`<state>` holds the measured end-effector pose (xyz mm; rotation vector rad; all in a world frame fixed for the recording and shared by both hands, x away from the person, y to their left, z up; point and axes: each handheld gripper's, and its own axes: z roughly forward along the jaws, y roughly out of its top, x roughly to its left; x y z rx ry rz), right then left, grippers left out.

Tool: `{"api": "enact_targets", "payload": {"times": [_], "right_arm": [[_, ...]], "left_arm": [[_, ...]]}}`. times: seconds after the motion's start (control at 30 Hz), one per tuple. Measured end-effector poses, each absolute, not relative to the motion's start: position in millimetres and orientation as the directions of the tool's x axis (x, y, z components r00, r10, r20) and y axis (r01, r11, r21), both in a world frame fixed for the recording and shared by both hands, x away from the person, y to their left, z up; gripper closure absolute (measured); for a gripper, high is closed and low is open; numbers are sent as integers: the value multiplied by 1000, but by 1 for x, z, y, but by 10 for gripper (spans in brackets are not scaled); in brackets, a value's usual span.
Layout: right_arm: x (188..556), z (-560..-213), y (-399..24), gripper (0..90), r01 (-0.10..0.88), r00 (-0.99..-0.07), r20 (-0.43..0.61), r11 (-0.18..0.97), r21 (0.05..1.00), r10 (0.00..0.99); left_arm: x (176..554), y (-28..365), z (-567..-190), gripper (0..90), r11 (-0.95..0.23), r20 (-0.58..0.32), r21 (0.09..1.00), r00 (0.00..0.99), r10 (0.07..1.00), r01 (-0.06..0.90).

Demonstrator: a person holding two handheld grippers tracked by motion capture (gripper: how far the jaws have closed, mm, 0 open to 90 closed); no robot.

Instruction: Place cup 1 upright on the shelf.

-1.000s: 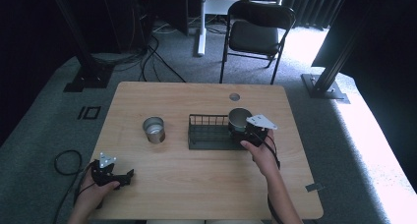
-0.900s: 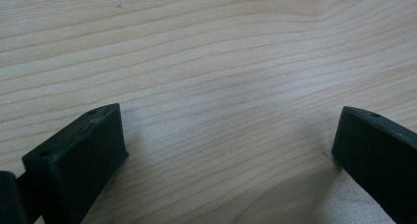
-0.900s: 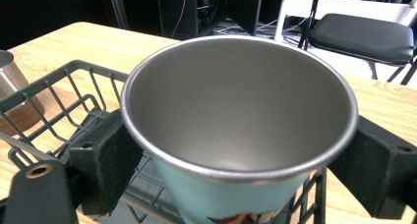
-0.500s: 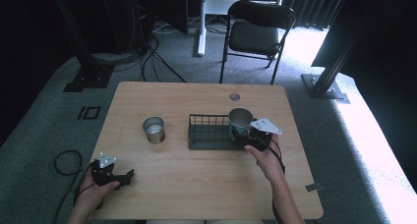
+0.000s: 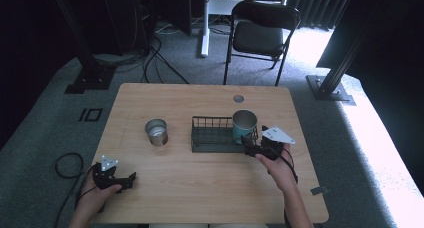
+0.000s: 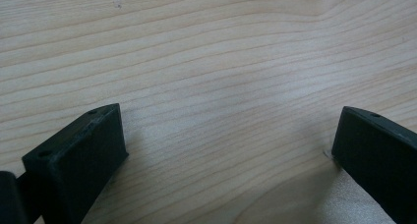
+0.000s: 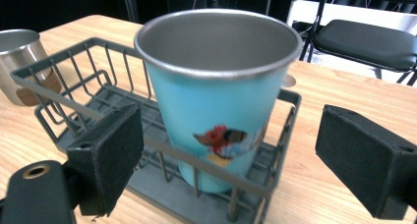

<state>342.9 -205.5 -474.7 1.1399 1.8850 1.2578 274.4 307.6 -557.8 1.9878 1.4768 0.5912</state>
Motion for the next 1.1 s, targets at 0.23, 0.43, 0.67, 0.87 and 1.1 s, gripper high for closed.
{"api": "enact_targets", "payload": {"times": [0.23, 0.43, 0.67, 0.87, 1.1], "right_arm": [[336, -480, -214, 108, 335, -452, -11, 181, 925, 892], [329, -485, -226, 108, 340, -443, -16, 185, 922, 896], [323, -496, -236, 108, 358, -438, -6, 180, 916, 899], [318, -505, -244, 108, 376, -433, 1, 180, 909, 901], [313, -512, -255, 108, 399, -426, -5, 192, 897, 905]], "left_arm": [[274, 308, -558, 2, -213, 6, 684, 286, 958, 698], [274, 308, -558, 3, -213, 6, 685, 287, 958, 697], [274, 308, -558, 2, -214, 7, 684, 287, 958, 697], [274, 308, -558, 3, -213, 7, 684, 286, 958, 697], [274, 308, -558, 3, -214, 7, 684, 287, 958, 697]]}}
